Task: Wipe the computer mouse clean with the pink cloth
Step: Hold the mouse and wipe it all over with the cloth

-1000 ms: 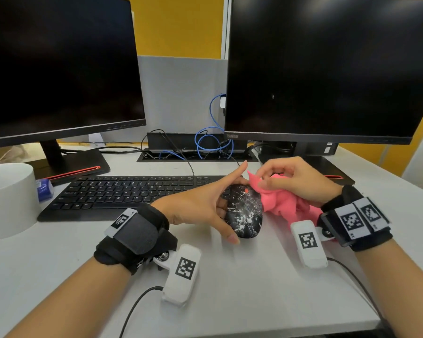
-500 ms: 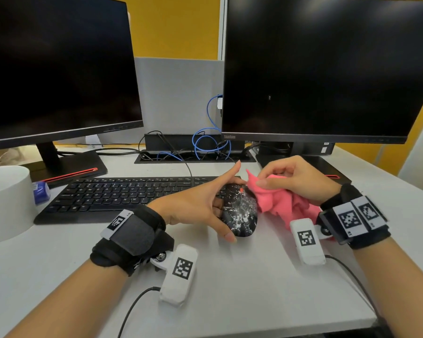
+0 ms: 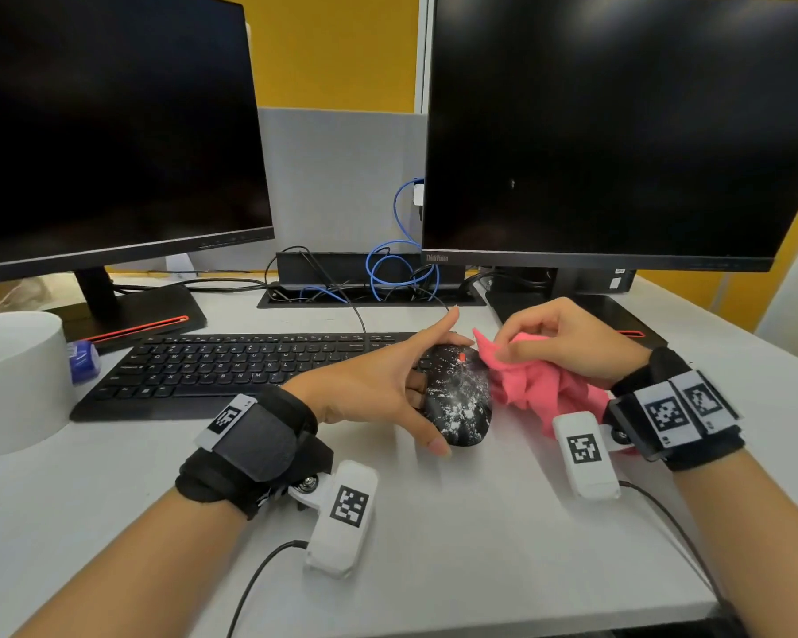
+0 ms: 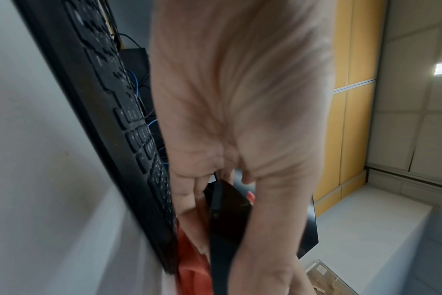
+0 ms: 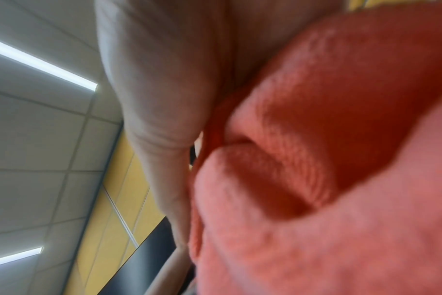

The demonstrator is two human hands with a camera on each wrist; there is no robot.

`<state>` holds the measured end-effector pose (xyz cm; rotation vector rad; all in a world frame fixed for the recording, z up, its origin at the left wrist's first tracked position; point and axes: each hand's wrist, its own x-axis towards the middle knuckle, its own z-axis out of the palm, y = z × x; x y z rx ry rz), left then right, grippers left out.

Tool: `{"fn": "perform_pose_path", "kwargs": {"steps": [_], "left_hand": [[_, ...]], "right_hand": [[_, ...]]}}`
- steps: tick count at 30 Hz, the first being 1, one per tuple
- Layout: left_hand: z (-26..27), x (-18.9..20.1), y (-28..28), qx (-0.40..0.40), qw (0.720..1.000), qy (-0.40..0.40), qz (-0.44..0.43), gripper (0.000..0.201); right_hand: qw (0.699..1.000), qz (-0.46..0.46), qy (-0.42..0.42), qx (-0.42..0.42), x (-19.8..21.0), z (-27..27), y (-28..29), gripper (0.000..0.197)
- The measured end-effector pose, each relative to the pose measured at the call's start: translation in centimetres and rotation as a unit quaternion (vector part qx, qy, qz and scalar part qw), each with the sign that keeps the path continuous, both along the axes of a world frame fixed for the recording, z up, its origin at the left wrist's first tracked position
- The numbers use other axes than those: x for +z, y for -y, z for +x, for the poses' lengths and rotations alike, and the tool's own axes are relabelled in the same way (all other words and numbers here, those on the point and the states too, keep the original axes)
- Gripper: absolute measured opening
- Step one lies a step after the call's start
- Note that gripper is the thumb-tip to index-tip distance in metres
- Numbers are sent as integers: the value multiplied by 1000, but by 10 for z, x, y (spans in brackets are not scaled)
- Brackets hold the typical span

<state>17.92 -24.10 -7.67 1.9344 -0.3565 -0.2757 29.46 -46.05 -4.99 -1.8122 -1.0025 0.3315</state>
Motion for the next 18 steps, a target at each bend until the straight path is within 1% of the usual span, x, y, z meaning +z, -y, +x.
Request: {"fn": "perform_pose_path", "kwargs": {"steps": [2,4,6,8,10,11,14,16,18], "left_hand": [[0,0,0,1,1000,-6,-7,137],[0,0,0,4,1000,-10,-2,136],[0,0,0,10,1000,-13,2,134],[1,0,0,14,1000,-13,2,134],[0,0,0,9,1000,-17,3,135],[0,0,1,5,1000,-17,2,135],[-1,0,1,4,1000,-21,8,134],[-1,1,0,5,1000,-18,10,134],[-1,1,0,4,1000,-18,7,134]], "right_hand": [[1000,29,6,-4,-2,-4,-5,13],[1000,-4,10,21,-3,-9,-8,22],[999,-27,-3,29,-1,-10,-6,26],[1000,8,-5,-2,0,-6,-3,24],[999,44,-7,-12,-2,-7,-7,21],[999,36,-4,-3,-3,-9,-9,21],[999,-41,2,22,-1,-10,-6,27],[999,-33,-1,1,1,-6,-1,26],[999,9,19,-24,0,-6,-3,18]]}}
